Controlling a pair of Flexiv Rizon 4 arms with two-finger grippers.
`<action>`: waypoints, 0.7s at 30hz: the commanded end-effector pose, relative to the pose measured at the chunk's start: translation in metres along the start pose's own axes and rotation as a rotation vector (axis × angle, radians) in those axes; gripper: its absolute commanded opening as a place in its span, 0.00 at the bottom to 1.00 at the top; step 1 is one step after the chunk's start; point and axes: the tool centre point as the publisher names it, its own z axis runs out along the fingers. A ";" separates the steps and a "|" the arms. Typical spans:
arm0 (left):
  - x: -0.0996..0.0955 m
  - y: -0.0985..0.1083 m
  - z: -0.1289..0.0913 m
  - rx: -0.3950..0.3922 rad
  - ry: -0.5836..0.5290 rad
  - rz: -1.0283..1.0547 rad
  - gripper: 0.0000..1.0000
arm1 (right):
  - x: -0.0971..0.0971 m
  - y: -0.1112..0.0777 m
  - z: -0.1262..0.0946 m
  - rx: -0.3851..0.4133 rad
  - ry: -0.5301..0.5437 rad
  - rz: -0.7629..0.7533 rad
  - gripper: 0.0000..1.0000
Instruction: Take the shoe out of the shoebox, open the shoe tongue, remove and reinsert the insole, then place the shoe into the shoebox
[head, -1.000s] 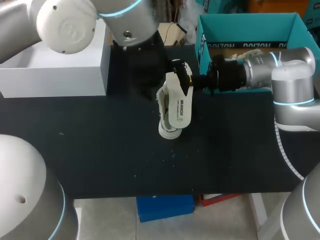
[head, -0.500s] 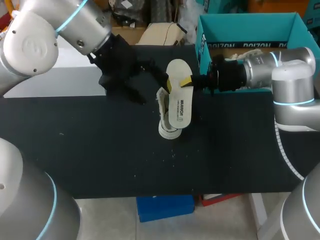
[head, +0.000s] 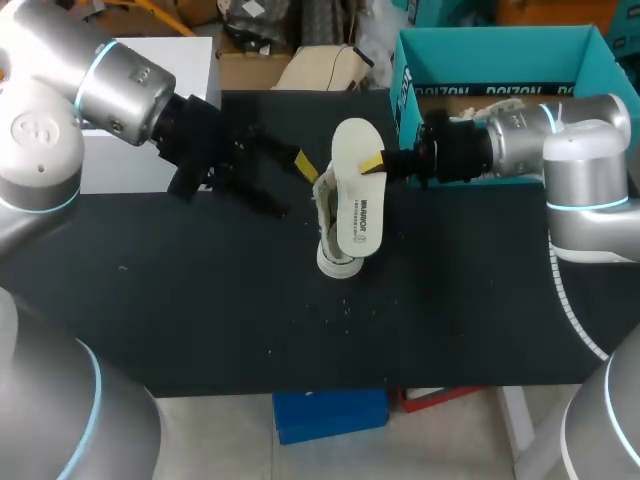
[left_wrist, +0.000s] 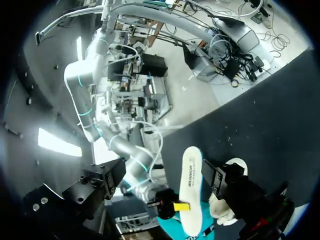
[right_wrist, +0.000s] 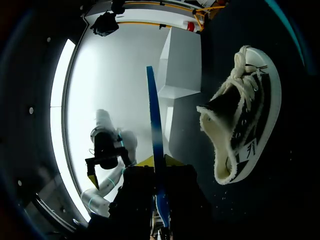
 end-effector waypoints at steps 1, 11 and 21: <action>0.013 -0.002 0.005 -0.173 -0.429 0.082 1.00 | -0.001 0.001 0.001 0.001 0.001 0.000 0.00; 0.018 0.000 0.007 -0.230 -0.372 0.070 1.00 | -0.001 0.001 0.001 0.001 0.001 0.000 0.00; 0.029 0.002 0.014 -0.357 -0.215 0.130 1.00 | -0.001 0.001 0.001 0.001 0.001 0.000 0.00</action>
